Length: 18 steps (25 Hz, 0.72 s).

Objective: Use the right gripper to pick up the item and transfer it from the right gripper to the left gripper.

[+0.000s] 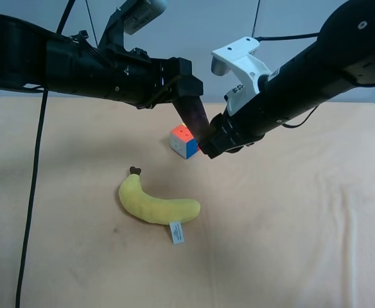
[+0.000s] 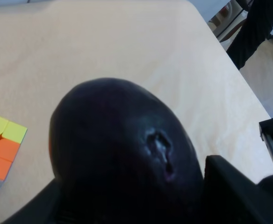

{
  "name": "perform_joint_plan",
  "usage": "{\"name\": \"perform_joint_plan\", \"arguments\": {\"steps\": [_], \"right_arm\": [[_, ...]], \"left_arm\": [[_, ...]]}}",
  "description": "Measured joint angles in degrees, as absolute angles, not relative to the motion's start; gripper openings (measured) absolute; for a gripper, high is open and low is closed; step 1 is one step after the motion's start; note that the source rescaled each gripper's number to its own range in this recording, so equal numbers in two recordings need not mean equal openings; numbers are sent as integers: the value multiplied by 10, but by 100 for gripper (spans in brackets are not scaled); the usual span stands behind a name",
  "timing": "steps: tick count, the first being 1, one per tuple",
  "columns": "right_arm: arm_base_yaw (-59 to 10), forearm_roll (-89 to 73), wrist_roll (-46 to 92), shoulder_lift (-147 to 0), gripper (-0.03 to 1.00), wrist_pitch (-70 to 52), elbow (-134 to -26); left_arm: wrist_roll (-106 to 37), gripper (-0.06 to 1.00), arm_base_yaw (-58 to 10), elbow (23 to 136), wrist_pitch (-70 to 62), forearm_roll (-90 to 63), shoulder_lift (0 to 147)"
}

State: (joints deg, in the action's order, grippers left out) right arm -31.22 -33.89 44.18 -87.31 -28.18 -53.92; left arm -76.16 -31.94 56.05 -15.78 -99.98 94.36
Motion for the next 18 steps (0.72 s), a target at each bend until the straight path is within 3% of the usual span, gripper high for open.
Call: {"name": "perform_joint_plan", "arguments": {"steps": [3, 5, 9, 18], "right_arm": [[-312, -333, 459, -873, 70, -270, -539], [-312, -333, 464, -873, 90, -270, -539], [-312, -341, 458, -873, 98, -280, -539], [-312, -316, 388, -795, 100, -374, -539]], "left_arm": [[-763, 3, -319, 560, -160, -997, 944], [-763, 3, -319, 560, -160, -996, 944], [-763, 2, -319, 560, -160, -996, 944], [-763, 2, -319, 560, -162, -996, 944]]}}
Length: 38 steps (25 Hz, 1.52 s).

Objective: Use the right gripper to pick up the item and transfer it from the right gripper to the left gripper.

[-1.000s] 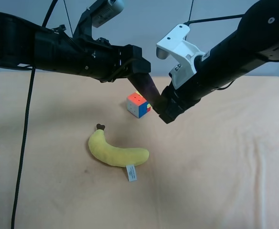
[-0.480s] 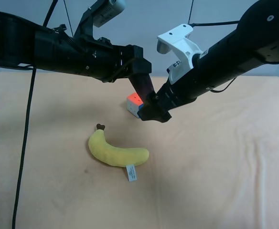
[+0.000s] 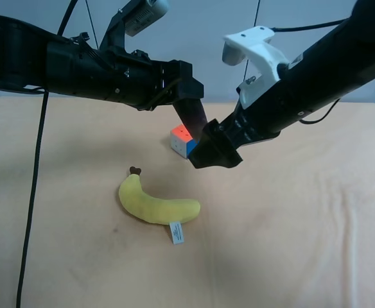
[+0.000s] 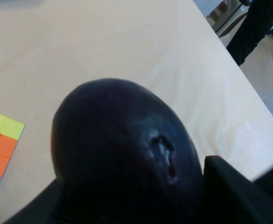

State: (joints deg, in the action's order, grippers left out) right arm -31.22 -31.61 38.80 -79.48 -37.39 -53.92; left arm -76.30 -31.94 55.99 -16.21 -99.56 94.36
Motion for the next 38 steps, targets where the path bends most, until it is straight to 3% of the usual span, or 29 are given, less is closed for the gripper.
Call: {"name": "perform_joint_plan", "arguments": {"steps": [6, 18, 26, 38], "right_arm": [[-312, -238, 303, -658, 100, -457, -539], [-312, -202, 269, -288, 100, -620, -532], [-312, -162, 195, -69, 100, -635, -359], [-312, -138, 153, 2, 100, -645, -329]], "left_arm": [[-763, 2, -319, 560, -165, -996, 944], [-763, 2, -319, 560, -169, -996, 944], [-763, 2, -319, 560, -179, -996, 944], [-767, 2, -319, 560, -179, -986, 944]]}}
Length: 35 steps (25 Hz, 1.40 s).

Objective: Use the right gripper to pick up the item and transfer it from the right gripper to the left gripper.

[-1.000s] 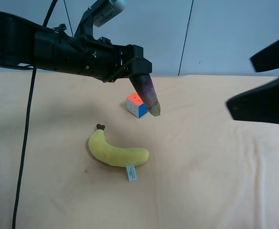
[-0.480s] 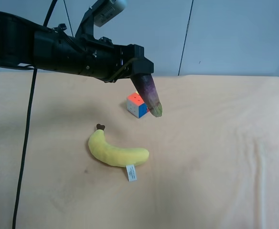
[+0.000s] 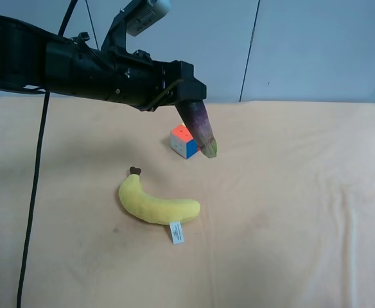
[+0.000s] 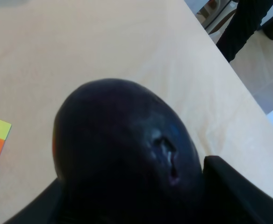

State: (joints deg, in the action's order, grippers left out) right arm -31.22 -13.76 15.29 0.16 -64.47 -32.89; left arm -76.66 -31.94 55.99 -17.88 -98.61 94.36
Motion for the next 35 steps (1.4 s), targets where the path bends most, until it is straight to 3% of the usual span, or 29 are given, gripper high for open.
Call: {"name": "perform_joint_plan", "arguments": {"steps": [4, 12, 21, 25, 35], "right_arm": [[-288, -138, 153, 2, 100, -645, -329], [-100, -140, 153, 2, 100, -644, -329], [18, -140, 153, 2, 100, -644, -329], [50, -140, 153, 2, 100, -644, -329], [94, -140, 153, 2, 100, -644, -329]], "left_arm": [[-767, 2, -319, 560, -170, -954, 940], [-643, 1, -319, 559, -110, -767, 851], [-197, 1, -228, 559, -257, -207, 833], [-85, 1, -190, 559, -314, -6, 834], [-60, 1, -171, 559, -347, 85, 939]]}}
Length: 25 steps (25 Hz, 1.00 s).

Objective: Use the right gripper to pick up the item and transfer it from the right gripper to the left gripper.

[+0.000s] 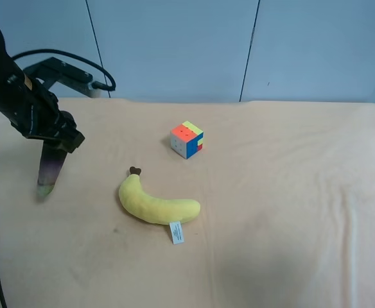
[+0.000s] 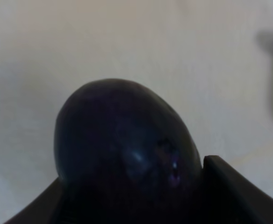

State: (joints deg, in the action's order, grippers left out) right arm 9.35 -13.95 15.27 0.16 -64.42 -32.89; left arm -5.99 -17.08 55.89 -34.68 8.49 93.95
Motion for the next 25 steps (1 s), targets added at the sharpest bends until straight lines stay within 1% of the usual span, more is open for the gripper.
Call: {"name": "perform_joint_plan", "arguments": {"steps": [8, 16, 17, 18, 19, 21, 22, 24, 25], "right_arm": [[97, -140, 153, 2, 100, -644, -329], [97, -140, 153, 2, 100, -644, -329], [97, -140, 153, 2, 100, -644, -329], [97, -140, 153, 2, 100, -644, -329], [97, -140, 153, 2, 100, -644, -329], [97, -140, 153, 2, 100, -644, -329], [97, -140, 153, 2, 100, -644, -329], [97, -140, 153, 2, 100, -644, -329], [97, -140, 153, 2, 100, -644, -329]], "left_arm": [[-60, 0, -171, 559, -309, 86, 993], [-60, 0, -171, 559, -306, 87, 1013], [-60, 1, -171, 559, -306, 87, 1013], [-60, 10, -171, 559, -306, 87, 1013], [-60, 22, -171, 559, -306, 87, 1013], [-60, 55, -171, 559, -299, 87, 1013], [-60, 67, -171, 559, -296, 87, 1013], [-60, 77, -171, 559, -292, 86, 1013], [-60, 79, -171, 559, -292, 85, 1013]]}}
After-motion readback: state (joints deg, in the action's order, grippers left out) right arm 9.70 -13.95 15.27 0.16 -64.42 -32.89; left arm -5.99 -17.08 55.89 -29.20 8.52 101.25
